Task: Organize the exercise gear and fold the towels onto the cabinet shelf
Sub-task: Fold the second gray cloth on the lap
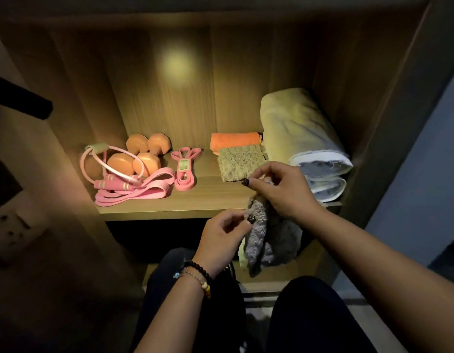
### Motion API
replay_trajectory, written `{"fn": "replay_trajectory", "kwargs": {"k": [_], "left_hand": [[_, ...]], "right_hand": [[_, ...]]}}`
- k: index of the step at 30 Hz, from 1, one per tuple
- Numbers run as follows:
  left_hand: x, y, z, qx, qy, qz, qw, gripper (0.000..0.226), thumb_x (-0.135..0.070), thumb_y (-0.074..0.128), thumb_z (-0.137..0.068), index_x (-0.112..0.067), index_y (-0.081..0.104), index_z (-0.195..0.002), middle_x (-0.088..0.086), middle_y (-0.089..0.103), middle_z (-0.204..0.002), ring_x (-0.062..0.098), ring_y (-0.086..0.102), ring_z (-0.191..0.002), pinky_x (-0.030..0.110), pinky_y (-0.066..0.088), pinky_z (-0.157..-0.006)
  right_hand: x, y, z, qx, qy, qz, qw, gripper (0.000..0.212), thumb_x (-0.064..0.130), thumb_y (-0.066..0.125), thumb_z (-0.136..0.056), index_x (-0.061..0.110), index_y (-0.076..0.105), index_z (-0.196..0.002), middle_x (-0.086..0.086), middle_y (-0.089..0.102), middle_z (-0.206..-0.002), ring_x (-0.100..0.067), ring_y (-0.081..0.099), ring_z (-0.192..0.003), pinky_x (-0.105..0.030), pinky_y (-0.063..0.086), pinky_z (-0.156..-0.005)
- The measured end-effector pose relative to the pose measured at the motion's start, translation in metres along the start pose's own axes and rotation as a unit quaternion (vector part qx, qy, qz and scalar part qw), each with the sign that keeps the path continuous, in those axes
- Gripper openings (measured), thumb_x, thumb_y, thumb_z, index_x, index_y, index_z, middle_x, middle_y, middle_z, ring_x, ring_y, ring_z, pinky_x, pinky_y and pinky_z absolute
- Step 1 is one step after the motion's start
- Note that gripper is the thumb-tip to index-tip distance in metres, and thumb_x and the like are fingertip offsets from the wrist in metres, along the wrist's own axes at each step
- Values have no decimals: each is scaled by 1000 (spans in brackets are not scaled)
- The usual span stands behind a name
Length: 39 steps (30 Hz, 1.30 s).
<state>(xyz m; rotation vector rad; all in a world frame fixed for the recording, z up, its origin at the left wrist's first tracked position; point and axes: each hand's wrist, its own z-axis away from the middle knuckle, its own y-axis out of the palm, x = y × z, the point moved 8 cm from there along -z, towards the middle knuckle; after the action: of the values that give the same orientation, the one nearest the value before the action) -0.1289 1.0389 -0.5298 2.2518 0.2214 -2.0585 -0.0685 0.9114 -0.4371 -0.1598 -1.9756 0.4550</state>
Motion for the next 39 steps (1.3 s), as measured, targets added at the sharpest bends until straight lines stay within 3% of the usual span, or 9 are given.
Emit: {"fn": "replay_trajectory", "kwargs": {"k": [5, 9, 13, 25, 28, 32, 34, 37, 39], "left_hand": [[-11, -13, 20, -50, 21, 24, 998, 14, -1, 64, -87, -10, 66, -77, 1, 66, -79, 11, 59, -75, 24, 50, -68], [-16, -28, 23, -100, -10, 90, 991, 31, -6, 61, -90, -23, 62, -64, 4, 58, -74, 19, 52, -71, 32, 43, -66], [-24, -32, 22, -124, 0, 66, 990, 17, -14, 59, -93, -19, 59, -77, 11, 49, -74, 23, 42, -70, 39, 35, -67], [-26, -83, 15, -256, 42, 75, 963, 7, -14, 65, -90, -18, 67, -86, 5, 70, -85, 23, 65, -86, 42, 51, -83], [-24, -74, 15, -243, 17, 75, 967, 6, -12, 67, -88, -17, 67, -89, 10, 72, -93, 27, 68, -92, 45, 54, -86], [-17, -57, 20, -229, -12, 61, 972, 23, -10, 70, -86, -21, 51, -95, 7, 69, -85, 16, 64, -69, 25, 53, -60], [-15, -52, 25, -247, -15, 29, 968, 34, -12, 73, -82, -21, 43, -94, 6, 60, -89, 11, 58, -68, 18, 48, -55], [-16, -42, 30, -230, 3, 40, 972, 37, -8, 75, -78, -19, 40, -83, 3, 51, -79, 9, 51, -64, 21, 43, -57], [-17, -35, 33, -199, 12, 69, 978, 32, 1, 73, -79, -15, 45, -81, 4, 53, -74, 13, 52, -65, 24, 46, -60]], "right_hand": [[7, -8, 23, 22, -27, 20, 999, 13, 28, 78, -76, 19, 69, -73, -17, 64, -74, -13, 47, -61, -27, 39, -60], [-4, -6, 36, 83, 0, 40, 996, 19, 32, 82, -69, 18, 72, -78, 2, 58, -76, -11, 51, -71, -27, 43, -69], [-13, -2, 43, 118, -3, 124, 985, 15, 21, 80, -74, 29, 68, -76, 11, 62, -84, -13, 59, -85, -35, 50, -81], [-50, -34, 48, 108, 62, 184, 975, 14, 11, 63, -89, 22, 68, -82, 12, 58, -65, 7, 51, -56, -9, 34, -51], [-53, -35, 49, 88, 130, 86, 984, 11, 12, 61, -89, 22, 63, -94, 0, 57, -59, -7, 44, -47, -22, 34, -49], [-36, -32, 52, 83, 186, -46, 978, 24, 4, 54, -91, 23, 60, -104, 11, 42, -37, -8, 25, -33, -19, 21, -35], [-19, -26, 53, 95, 172, -63, 979, 25, 2, 53, -92, 21, 66, -101, 12, 59, -50, -8, 34, -38, -20, 28, -40], [-11, -15, 55, 117, 190, -120, 967, 27, 1, 52, -92, 14, 75, -91, -7, 72, -91, -17, 61, -76, -23, 47, -61], [-11, -6, 57, 153, 207, -176, 950, 25, -2, 51, -91, 8, 74, -93, -12, 71, -93, -22, 62, -79, -26, 53, -57]]}}
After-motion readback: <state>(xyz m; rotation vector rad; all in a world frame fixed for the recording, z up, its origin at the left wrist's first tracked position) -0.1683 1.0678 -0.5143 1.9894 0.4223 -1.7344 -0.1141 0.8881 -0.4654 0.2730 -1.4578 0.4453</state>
